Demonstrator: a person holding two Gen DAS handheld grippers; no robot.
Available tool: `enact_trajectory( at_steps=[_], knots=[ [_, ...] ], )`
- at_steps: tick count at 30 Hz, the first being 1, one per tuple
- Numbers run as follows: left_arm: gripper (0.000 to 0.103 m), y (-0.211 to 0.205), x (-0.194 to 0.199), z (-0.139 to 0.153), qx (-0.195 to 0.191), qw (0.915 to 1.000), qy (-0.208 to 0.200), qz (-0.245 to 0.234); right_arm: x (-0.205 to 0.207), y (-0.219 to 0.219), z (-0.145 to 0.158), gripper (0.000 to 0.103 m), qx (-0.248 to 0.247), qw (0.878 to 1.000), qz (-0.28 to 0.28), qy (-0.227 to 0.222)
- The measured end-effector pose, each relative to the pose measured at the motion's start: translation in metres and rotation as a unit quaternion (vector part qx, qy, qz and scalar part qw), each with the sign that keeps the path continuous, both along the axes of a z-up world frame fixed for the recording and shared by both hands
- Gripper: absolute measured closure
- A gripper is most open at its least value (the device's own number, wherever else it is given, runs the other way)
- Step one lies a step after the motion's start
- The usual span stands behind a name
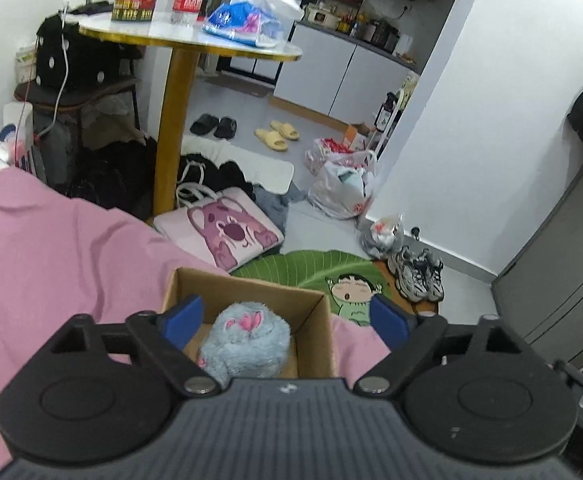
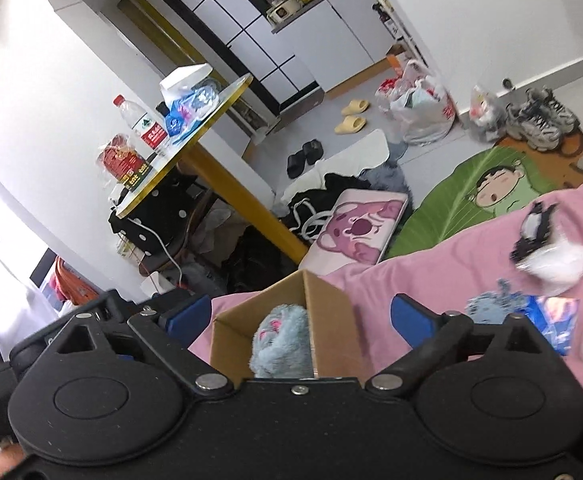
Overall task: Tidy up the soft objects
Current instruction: 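Open the left tool to release the plush ball and withdraw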
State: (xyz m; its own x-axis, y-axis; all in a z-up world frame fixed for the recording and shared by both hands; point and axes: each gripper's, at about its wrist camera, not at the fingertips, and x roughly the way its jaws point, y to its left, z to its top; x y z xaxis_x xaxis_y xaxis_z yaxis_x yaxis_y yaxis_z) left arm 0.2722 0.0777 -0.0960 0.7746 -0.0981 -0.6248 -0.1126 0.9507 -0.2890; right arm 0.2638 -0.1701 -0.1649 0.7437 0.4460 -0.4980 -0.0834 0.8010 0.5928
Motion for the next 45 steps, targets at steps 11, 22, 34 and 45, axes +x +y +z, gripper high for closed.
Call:
enact_trajectory(
  at_steps=[11, 22, 34, 45],
  knots=[
    [0.0, -0.032, -0.031, 0.015, 0.013, 0.9988, -0.035, -0.032, -0.031, -0.033, 0.009, 0.0, -0.056, 0.998, -0.021, -0.033],
    [0.0, -0.052, -0.053, 0.011, 0.034, 0.9977, -0.035, -0.047, -0.057, -0.053, 0.016, 0.0, -0.096, 0.994, -0.013, -0.053],
    [0.0, -0.078, -0.069, 0.007, 0.063, 0.9944, -0.011, -0.085, -0.083, -0.065, 0.014, 0.0, -0.127, 0.991, 0.006, -0.051],
    [0.0, -0.098, -0.066, -0.002, 0.054, 0.9922, 0.009, -0.112, -0.095, -0.097, 0.004, 0.0, -0.137, 0.99, -0.016, -0.035]
  ],
)
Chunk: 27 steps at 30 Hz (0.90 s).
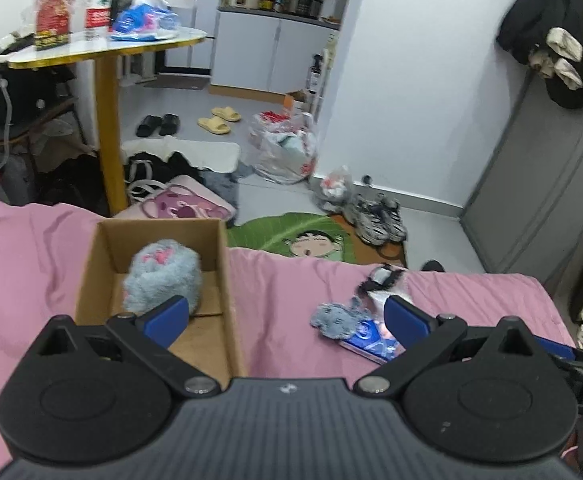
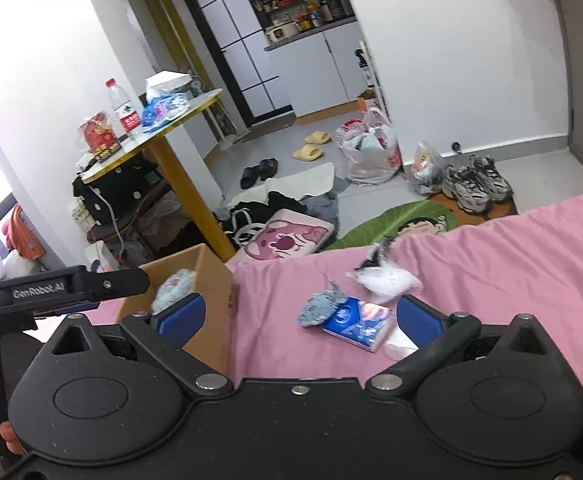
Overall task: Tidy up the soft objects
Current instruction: 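Open the left tool to release the plush ball and withdraw, then grasp the flat plush toy with the left tool while the right tool grasps the white cloth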
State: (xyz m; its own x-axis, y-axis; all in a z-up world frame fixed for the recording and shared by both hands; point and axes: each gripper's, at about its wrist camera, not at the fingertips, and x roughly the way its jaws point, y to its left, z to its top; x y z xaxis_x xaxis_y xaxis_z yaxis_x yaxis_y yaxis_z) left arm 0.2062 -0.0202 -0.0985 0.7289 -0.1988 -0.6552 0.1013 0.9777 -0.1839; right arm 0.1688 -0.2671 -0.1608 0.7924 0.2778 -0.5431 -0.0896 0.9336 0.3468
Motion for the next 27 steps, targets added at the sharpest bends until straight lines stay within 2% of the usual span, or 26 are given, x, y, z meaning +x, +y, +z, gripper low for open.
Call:
enact_trajectory(
  at_steps=[9, 15, 24, 27],
  knots=[
    [0.001, -0.038, 0.017, -0.013, 0.024, 0.998, -0.008, -0.058, -0.005, -0.033, -0.016, 0.0, -0.001, 0.998, -0.056, 0.019],
    [0.003, -0.065, 0.035, -0.029, 0.045, 0.9944, -0.006, -0.096, -0.003, -0.043, -0.03, 0.0, -0.002, 0.997, -0.071, 0.034],
    [0.012, -0.091, 0.06, -0.062, 0.058, 0.9905, 0.024, -0.122, 0.013, -0.055, -0.049, 0.003, 0.008, 0.994, -0.092, 0.06],
    [0.02, -0.096, 0.071, -0.077, 0.053, 0.9907, 0.044, -0.117, 0.02, -0.058, -0.058, 0.006, 0.018, 0.992, -0.099, 0.073]
  ],
)
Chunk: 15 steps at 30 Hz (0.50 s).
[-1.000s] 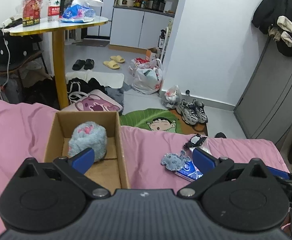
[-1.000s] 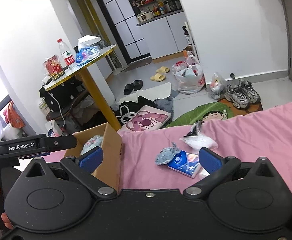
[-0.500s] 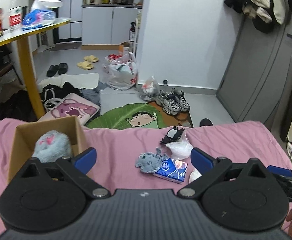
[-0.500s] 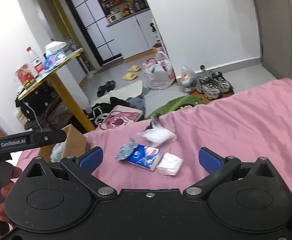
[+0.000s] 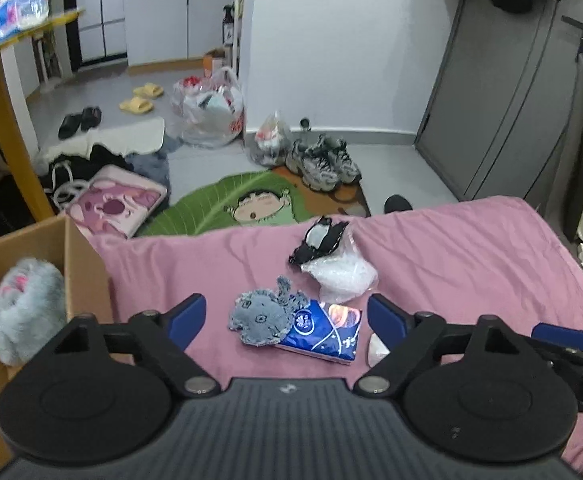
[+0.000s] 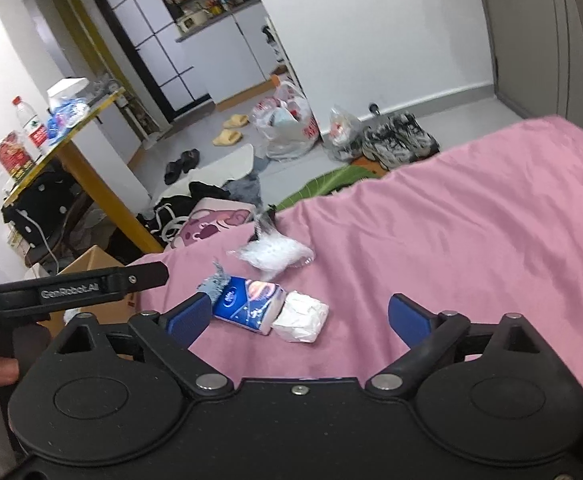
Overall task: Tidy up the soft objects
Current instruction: 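Grasp the flat plush toy with the left tool while the right tool grasps the white cloth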
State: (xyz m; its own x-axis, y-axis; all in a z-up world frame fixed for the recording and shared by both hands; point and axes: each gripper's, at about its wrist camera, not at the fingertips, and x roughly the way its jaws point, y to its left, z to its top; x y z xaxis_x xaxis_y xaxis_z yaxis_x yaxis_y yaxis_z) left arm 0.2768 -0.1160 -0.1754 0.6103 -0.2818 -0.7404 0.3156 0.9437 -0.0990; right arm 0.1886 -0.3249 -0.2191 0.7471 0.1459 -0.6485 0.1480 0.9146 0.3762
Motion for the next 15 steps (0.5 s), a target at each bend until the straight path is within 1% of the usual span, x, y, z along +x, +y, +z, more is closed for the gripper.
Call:
enact_trajectory(
  at_steps=[4, 6, 7, 8, 11, 15],
  knots=[
    [0.023, -0.002, 0.012, -0.016, 0.0, 0.9999, 0.013, 0.011, 0.009, -0.003, -0.011, 0.012, 0.006, 1.0, -0.009, 0.012],
    [0.024, -0.005, 0.016, -0.021, 0.0, 0.9998, 0.015, 0.01, 0.015, -0.004, -0.019, 0.013, 0.019, 0.999, -0.018, 0.024],
    [0.024, -0.007, 0.018, -0.025, 0.003, 0.9998, 0.016, 0.009, 0.018, -0.003, -0.023, 0.017, 0.019, 0.999, -0.018, 0.03],
    [0.024, -0.009, 0.021, -0.027, 0.005, 0.9998, 0.017, 0.011, 0.023, -0.002, -0.026, 0.018, 0.016, 0.999, -0.02, 0.036],
    [0.029, -0.008, 0.028, -0.034, -0.004, 0.9994, 0.025, 0.021, 0.033, -0.002, -0.035, 0.019, 0.021, 0.998, -0.025, 0.048],
    [0.031, -0.006, 0.037, -0.041, -0.013, 0.9986, 0.034, 0.04, 0.042, 0.001, -0.043, 0.021, 0.024, 0.998, -0.025, 0.06]
  ],
)
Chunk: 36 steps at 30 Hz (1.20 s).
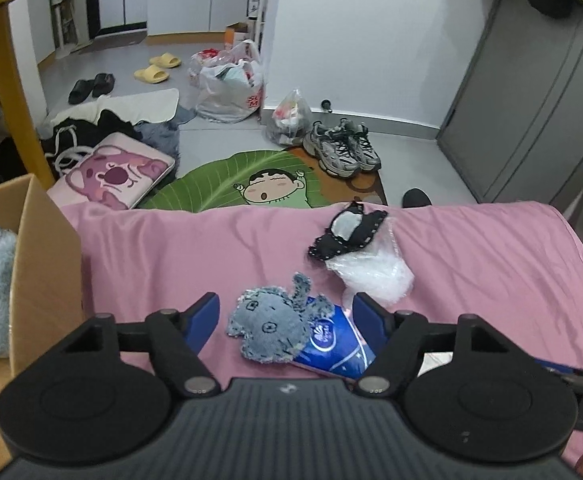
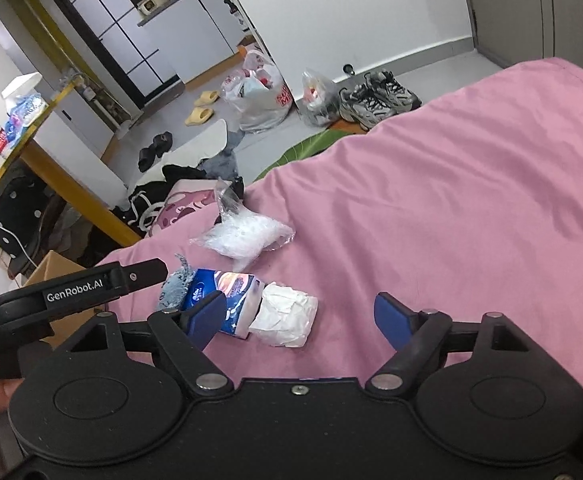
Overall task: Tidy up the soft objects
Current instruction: 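Grasp the flat plush toy with the left tool while the right tool grasps the white cloth, then carry the flat plush toy and white cloth over the box with both tools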
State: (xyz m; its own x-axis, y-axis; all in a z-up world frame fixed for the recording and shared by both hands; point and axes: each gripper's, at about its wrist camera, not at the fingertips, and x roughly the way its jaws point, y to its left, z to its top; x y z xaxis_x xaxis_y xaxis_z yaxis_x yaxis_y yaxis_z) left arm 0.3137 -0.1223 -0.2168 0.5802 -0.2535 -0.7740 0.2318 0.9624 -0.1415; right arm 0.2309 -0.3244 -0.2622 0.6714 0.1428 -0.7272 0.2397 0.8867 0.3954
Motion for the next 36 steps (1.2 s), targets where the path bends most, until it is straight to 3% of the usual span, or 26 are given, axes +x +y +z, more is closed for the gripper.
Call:
enact_trajectory(
  at_steps=[11, 15, 22, 23, 26, 27, 36],
  knots=[
    [0.033, 0.0, 0.016, -0.02, -0.015, 0.9996, 0.014, 0.017, 0.021, 0.011, -0.019, 0.027, 0.016, 0.999, 0.007, 0.037],
    [0.033, 0.002, 0.022, -0.034, -0.001, 0.999, 0.035, 0.028, 0.027, 0.014, -0.022, 0.03, 0.019, 0.999, 0.004, 0.045],
    [0.033, 0.008, 0.018, -0.044, 0.001, 0.999, 0.033, 0.03, 0.035, 0.025, -0.034, 0.048, 0.002, 0.998, 0.003, 0.065],
    [0.038, 0.01, 0.018, -0.043, -0.006, 0.9988, 0.036, 0.033, 0.035, 0.026, -0.033, 0.051, -0.004, 0.998, 0.004, 0.066],
    [0.07, 0.013, 0.018, -0.041, -0.02, 0.9983, 0.046, 0.03, 0.035, 0.026, -0.029, 0.053, -0.008, 0.998, 0.013, 0.065],
    [0.074, 0.013, 0.017, -0.04, -0.022, 0.9984, 0.047, 0.025, 0.033, 0.025, -0.027, 0.053, -0.005, 0.998, 0.016, 0.062],
    [0.078, 0.011, -0.006, -0.019, -0.038, 0.9989, 0.028, -0.001, 0.014, 0.022, -0.011, 0.053, -0.005, 0.999, 0.007, 0.043]
  ],
)
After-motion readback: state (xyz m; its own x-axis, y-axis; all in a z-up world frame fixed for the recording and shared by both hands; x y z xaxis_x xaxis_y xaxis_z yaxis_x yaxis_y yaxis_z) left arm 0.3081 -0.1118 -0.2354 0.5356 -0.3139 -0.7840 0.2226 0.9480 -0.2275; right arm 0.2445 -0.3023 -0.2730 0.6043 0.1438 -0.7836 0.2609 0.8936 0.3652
